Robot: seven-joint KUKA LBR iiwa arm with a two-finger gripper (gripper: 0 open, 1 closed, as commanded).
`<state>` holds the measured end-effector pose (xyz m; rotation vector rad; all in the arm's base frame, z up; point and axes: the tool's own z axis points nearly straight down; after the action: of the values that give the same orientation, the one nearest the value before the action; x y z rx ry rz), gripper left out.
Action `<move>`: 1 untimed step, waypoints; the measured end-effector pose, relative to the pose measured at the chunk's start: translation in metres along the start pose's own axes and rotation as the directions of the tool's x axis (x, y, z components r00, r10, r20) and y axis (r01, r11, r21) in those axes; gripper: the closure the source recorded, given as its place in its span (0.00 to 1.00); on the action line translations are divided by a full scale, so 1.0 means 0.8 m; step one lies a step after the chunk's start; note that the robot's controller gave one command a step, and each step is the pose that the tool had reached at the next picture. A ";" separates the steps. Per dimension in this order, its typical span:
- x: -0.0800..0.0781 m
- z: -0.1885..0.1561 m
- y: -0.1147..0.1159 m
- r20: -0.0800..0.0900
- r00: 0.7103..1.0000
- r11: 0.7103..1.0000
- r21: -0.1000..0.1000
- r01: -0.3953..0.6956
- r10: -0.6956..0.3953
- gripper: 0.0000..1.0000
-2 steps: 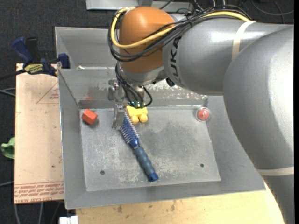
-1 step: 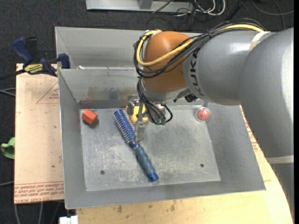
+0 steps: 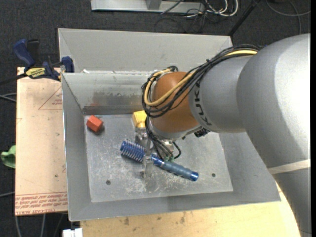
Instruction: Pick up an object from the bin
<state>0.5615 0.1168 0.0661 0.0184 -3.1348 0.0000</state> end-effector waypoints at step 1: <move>-0.003 -0.004 0.001 0.006 1.000 1.000 -0.002 -0.001 0.001 1.00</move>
Offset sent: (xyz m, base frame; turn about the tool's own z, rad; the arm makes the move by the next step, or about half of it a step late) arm 0.0000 0.0000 0.0000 0.0000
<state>0.5640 0.1173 0.0691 0.0161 -3.1412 -0.0025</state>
